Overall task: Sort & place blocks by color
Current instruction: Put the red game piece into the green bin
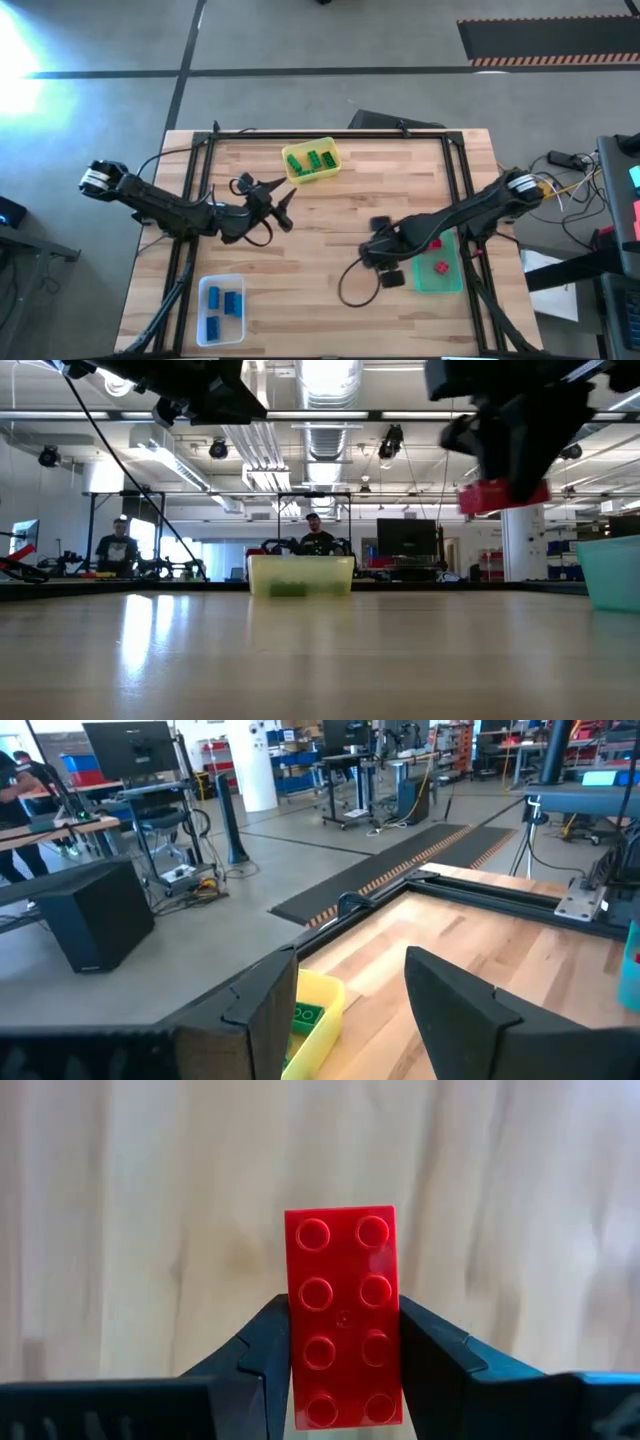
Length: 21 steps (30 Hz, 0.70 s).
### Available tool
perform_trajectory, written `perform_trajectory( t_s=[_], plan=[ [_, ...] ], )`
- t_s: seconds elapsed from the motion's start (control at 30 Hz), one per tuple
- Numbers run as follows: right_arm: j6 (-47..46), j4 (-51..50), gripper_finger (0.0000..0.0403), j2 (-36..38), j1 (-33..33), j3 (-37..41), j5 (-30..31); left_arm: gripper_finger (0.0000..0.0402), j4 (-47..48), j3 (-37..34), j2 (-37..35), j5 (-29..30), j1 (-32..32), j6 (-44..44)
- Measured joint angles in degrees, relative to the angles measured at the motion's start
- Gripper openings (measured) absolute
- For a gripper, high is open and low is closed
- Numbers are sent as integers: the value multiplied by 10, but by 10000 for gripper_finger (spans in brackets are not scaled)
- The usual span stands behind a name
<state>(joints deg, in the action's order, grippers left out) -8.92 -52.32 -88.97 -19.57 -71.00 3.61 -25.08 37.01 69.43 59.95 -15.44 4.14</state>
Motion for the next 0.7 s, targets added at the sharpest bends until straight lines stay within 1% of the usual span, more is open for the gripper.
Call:
perform_trajectory(
  t_s=[0.13,0.23,0.33,0.5,0.57,0.63,0.7],
  plan=[
    [-122,-109,128,62,-2,33,1,171,0,0,-1,0,0,0],
    [-209,-165,128,113,-10,78,1,171,1,0,-1,0,0,0],
    [-288,-195,128,169,-19,130,2,171,1,0,-1,0,0,0],
    [-364,-188,130,246,-26,202,-4,171,1,-1,-1,0,0,0],
    [-383,-188,156,267,-26,218,-22,171,1,-1,-1,0,0,0],
    [-399,-189,197,283,-26,231,-41,171,1,-1,-1,-2,-8,-2],
    [-411,-188,235,294,-26,235,-47,171,4,0,-6,-6,-24,-43]
  ],
)
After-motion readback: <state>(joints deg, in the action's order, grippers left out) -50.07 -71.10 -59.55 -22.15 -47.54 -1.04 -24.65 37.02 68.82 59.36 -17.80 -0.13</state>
